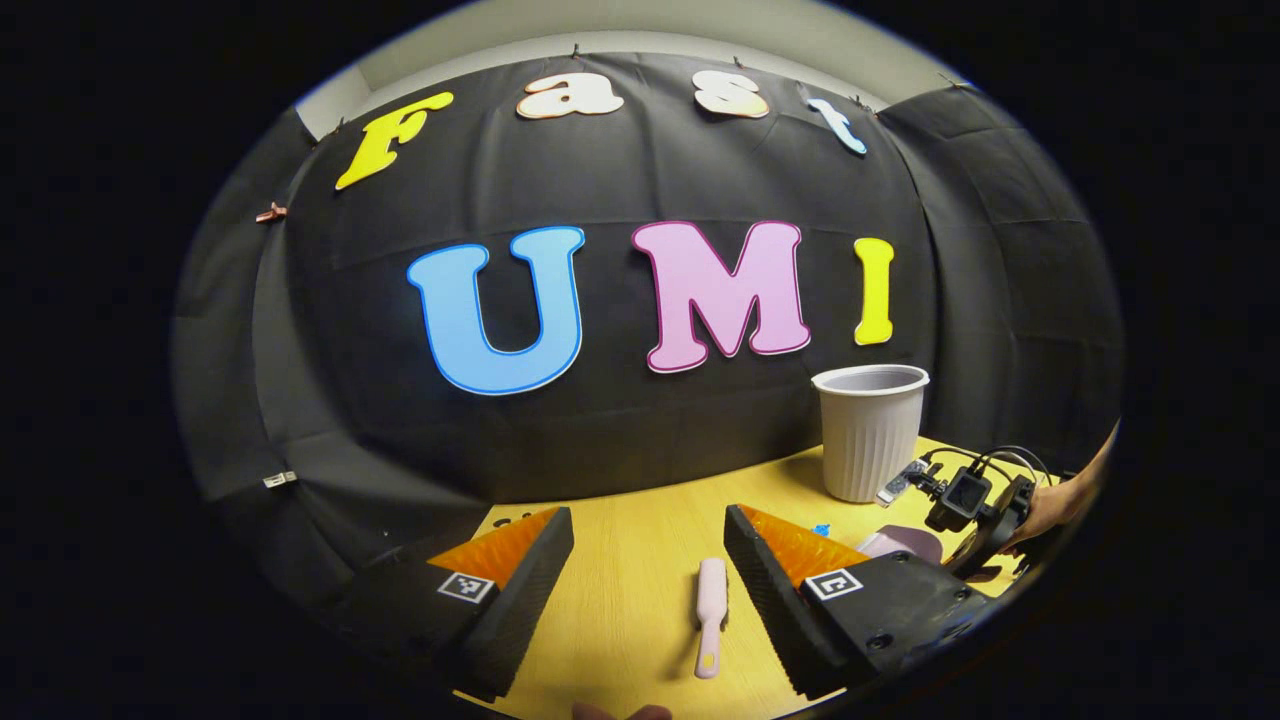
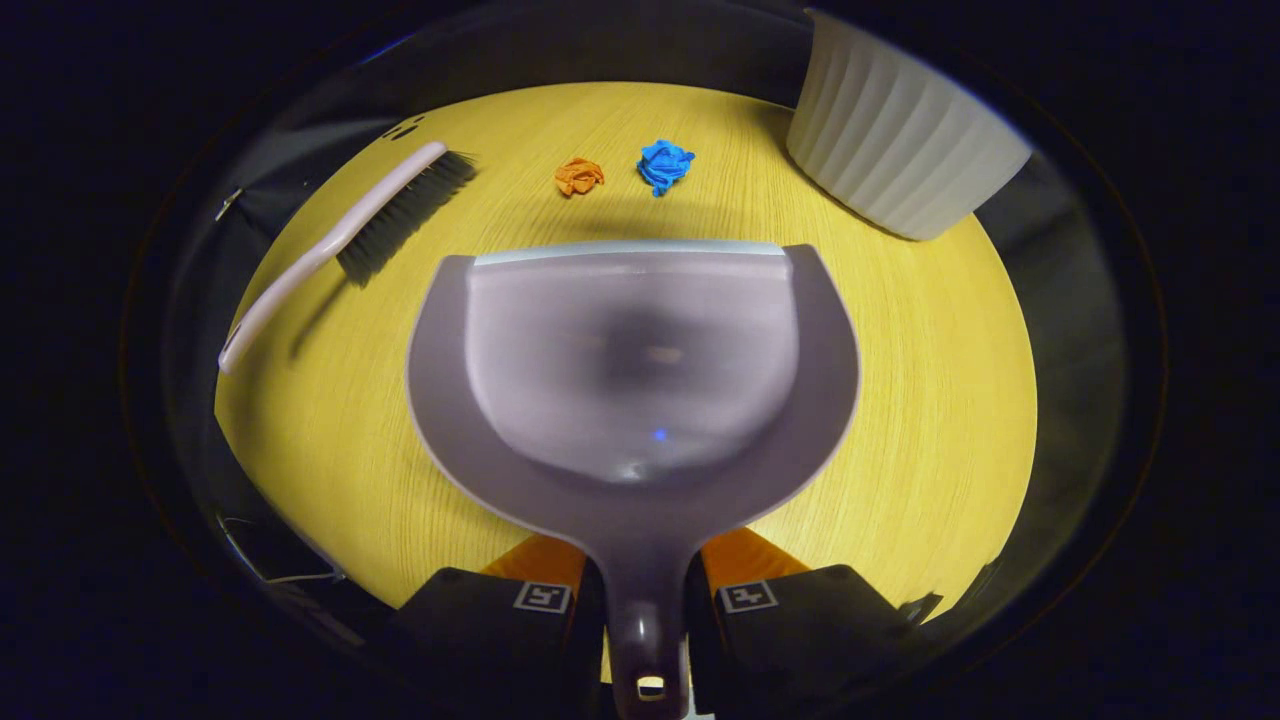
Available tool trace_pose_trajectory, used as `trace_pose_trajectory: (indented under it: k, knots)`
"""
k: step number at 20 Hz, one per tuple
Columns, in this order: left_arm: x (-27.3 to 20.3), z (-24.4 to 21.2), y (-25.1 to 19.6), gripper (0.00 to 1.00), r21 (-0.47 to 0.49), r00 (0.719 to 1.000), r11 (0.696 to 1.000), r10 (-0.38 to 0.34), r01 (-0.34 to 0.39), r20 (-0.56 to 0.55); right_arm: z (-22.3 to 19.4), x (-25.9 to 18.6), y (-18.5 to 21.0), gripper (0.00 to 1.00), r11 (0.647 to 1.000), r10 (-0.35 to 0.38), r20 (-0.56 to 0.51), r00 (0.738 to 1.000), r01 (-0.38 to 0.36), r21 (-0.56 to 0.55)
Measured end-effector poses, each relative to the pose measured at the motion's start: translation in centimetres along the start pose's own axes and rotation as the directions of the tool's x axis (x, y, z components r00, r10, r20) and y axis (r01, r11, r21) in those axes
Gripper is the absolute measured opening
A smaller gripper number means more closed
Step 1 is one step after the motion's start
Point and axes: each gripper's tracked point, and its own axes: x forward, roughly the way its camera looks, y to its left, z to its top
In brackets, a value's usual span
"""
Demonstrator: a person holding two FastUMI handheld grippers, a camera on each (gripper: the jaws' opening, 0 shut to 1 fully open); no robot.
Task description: Pick up the small broom and dustpan from the desktop, sweep the trash into the dustpan with the broom, and then empty the trash into the garbage bin.
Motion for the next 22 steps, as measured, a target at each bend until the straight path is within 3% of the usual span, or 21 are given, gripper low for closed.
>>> trace_pose_trajectory:
  k: [3, 4, 6, 8, 11, 12, 13, 14, 17, 18, 20, 22]
  knots:
    - [1.5, -1.9, -0.9, 0.97, -0.007, 0.998, 1.0, -0.02, 0.019, -0.063, 0.0, -0.8, 0.2, 0.33, 0.998, 0.059, 0.033, 0.998, -0.06, 0.014]
    - [2.1, -2.9, -1.2, 0.97, -0.007, 0.994, 1.0, -0.029, 0.029, -0.103, 0.2, -1.3, -0.2, 0.37, 0.999, 0.054, 0.063, 0.997, -0.054, 0.003]
    - [3.2, -4.7, -1.8, 0.97, -0.028, 0.984, 0.998, -0.058, 0.054, -0.17, 0.5, -2.8, -1.3, 0.36, 0.999, 0.026, 0.102, 0.994, -0.022, -0.043]
    - [4.0, -6.4, -2.8, 0.97, -0.066, 0.956, 0.992, -0.119, 0.105, -0.267, 0.4, -3.9, -2.1, 0.36, 0.997, 0.024, 0.121, 0.992, -0.015, -0.075]
    - [5.3, -10.3, -4.0, 0.97, -0.103, 0.891, 0.984, -0.177, 0.147, -0.418, -0.5, -5.0, -3.5, 0.41, 0.995, 0.021, 0.102, 0.995, -0.011, -0.098]
    - [5.7, -11.7, -4.3, 0.96, -0.108, 0.867, 0.982, -0.188, 0.156, -0.461, -0.8, -5.4, -3.8, 0.37, 0.995, 0.022, 0.098, 0.995, -0.012, -0.101]
    - [6.2, -13.0, -4.8, 0.96, -0.106, 0.841, 0.98, -0.197, 0.167, -0.505, -1.0, -5.6, -4.2, 0.41, 0.994, 0.022, 0.094, 0.995, -0.012, -0.106]
    - [6.5, -14.3, -5.0, 0.95, -0.094, 0.811, 0.98, -0.199, 0.177, -0.55, -1.1, -5.6, -4.4, 0.36, 0.994, 0.021, 0.093, 0.995, -0.01, -0.11]
    - [7.3, -18.7, -5.6, 0.92, -0.057, 0.72, 0.976, -0.196, 0.212, -0.666, -1.0, -5.7, -4.8, 0.41, 0.994, 0.029, 0.093, 0.995, -0.019, -0.103]
    - [7.6, -19.9, -5.7, 0.9, -0.049, 0.695, 0.975, -0.19, 0.217, -0.693, -1.0, -5.8, -4.9, 0.36, 0.995, 0.032, 0.096, 0.995, -0.023, -0.099]
    - [8.4, -21.8, -6.2, 0.84, -0.041, 0.661, 0.974, -0.183, 0.225, -0.728, -1.0, -6.0, -5.1, 0.41, 0.995, 0.034, 0.099, 0.995, -0.024, -0.1]
    - [9.0, -23.3, -6.3, 0.82, -0.022, 0.634, 0.974, -0.164, 0.226, -0.755, -1.1, -5.8, -5.2, 0.36, 0.994, 0.039, 0.096, 0.995, -0.029, -0.103]
